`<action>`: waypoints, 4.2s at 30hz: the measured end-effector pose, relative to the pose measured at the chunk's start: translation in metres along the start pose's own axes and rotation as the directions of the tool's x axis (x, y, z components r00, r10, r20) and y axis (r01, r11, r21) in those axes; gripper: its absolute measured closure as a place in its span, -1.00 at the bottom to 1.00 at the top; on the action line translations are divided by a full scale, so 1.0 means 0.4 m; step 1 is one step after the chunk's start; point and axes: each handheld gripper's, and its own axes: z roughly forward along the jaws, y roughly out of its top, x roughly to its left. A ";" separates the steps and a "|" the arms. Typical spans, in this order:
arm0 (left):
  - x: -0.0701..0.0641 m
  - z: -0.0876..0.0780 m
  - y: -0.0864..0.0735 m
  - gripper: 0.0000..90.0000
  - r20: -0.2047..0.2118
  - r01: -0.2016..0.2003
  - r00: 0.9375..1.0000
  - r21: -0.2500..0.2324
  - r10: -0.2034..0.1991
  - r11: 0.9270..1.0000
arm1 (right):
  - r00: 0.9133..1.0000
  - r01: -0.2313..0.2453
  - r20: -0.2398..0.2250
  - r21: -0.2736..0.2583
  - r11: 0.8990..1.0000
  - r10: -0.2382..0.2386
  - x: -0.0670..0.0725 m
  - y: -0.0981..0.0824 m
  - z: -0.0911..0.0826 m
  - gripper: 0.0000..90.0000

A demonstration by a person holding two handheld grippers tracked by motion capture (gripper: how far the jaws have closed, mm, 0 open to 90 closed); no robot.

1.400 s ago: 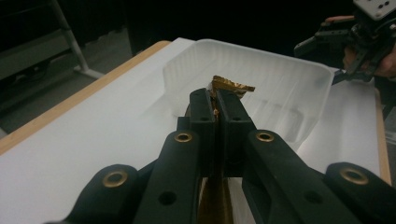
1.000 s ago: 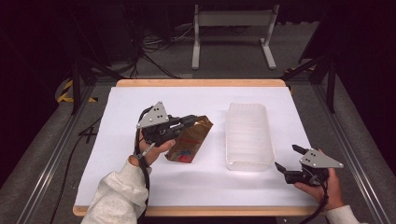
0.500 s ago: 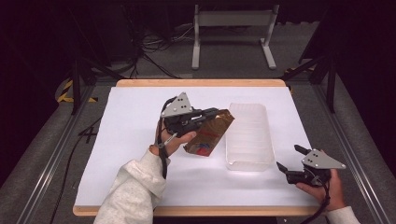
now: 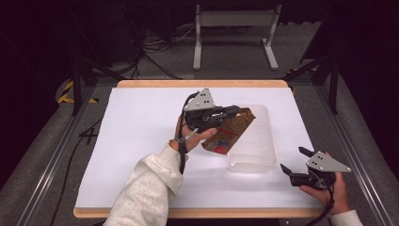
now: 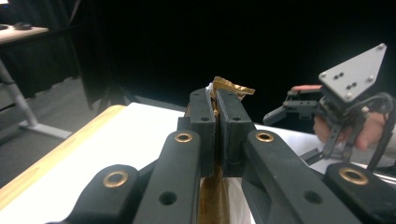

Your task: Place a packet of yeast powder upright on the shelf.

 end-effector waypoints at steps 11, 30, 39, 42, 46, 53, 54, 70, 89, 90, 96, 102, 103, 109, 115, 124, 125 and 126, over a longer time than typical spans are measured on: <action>-0.029 0.071 0.013 0.92 0.028 0.014 1.000 -0.018 -0.013 1.000 | 1.000 -0.001 0.003 -0.001 1.000 0.001 0.000 0.000 0.001 -0.69; -0.065 0.198 0.012 0.92 0.061 0.085 0.995 -0.059 -0.081 0.995 | 1.000 -0.004 -0.002 -0.001 1.000 0.004 -0.003 -0.003 0.001 -0.69; -0.067 0.213 -0.037 0.92 0.083 0.118 0.990 -0.055 -0.113 0.991 | 1.000 -0.001 -0.003 -0.001 1.000 0.001 -0.001 -0.003 0.002 -0.69; -0.058 0.198 -0.055 0.92 0.088 0.130 0.988 -0.058 -0.124 0.990 | 1.000 -0.002 -0.005 0.003 1.000 0.002 -0.002 -0.003 0.004 -0.69; -0.055 0.185 -0.076 0.92 0.095 0.138 0.987 -0.050 -0.133 0.989 | 1.000 0.001 -0.009 0.004 1.000 -0.001 0.000 -0.002 0.007 -0.69; -0.042 0.151 -0.104 0.92 0.103 0.154 0.984 -0.048 -0.148 0.987 | 1.000 0.005 -0.008 0.008 1.000 -0.004 0.003 -0.001 0.010 -0.69; -0.041 0.150 -0.108 0.92 0.098 0.146 0.985 -0.047 -0.141 0.988 | 1.000 0.004 -0.009 0.009 1.000 -0.004 0.003 -0.001 0.010 -0.69; -0.029 0.119 -0.143 0.92 0.089 0.160 0.984 -0.048 -0.155 0.986 | 1.000 0.004 -0.009 0.018 1.000 -0.004 0.003 -0.002 0.015 -0.69; -0.020 0.076 -0.166 0.92 0.047 0.130 0.991 -0.023 -0.129 0.991 | 1.000 0.004 -0.010 0.015 1.000 -0.003 0.002 -0.001 0.014 -0.69; -0.021 0.074 -0.166 0.92 0.040 0.123 0.992 -0.022 -0.122 0.992 | 1.000 0.003 -0.011 0.016 1.000 -0.003 0.003 0.000 0.014 -0.69; -0.019 0.069 -0.172 0.92 0.045 0.134 0.990 -0.027 -0.133 0.991 | 1.000 0.010 -0.014 0.018 1.000 -0.010 0.004 0.000 0.017 -0.69; -0.019 0.065 -0.173 0.91 0.009 0.122 0.993 -0.018 -0.122 0.992 | 1.000 0.012 -0.016 0.018 1.000 -0.011 0.006 0.003 0.017 -0.69; -0.018 0.066 -0.173 0.91 0.011 0.127 0.992 -0.019 -0.127 0.992 | 1.000 0.013 -0.017 0.016 1.000 -0.013 0.007 0.004 0.017 -0.69; -0.020 0.070 -0.166 0.90 0.013 0.126 0.992 -0.007 -0.126 0.992 | 1.000 0.010 -0.013 0.011 1.000 -0.010 0.004 0.004 0.017 -0.69; -0.024 0.070 -0.152 0.86 -0.002 0.092 0.996 0.028 -0.092 0.995 | 1.000 0.009 -0.015 0.006 1.000 -0.009 0.003 0.007 0.018 -0.69; -0.030 0.078 -0.128 0.83 -0.008 0.035 0.999 0.086 -0.035 0.996 | 1.000 0.000 -0.012 -0.002 1.000 0.000 -0.005 0.009 0.022 -0.69; -0.030 0.079 -0.125 0.82 -0.013 0.021 1.000 0.094 -0.020 0.995 | 1.000 0.000 -0.015 -0.002 1.000 0.000 -0.004 0.011 0.023 -0.69; -0.031 0.080 -0.121 0.82 -0.013 0.008 1.000 0.100 -0.007 0.995 | 1.000 0.000 -0.015 -0.002 1.000 0.000 -0.004 0.011 0.023 -0.69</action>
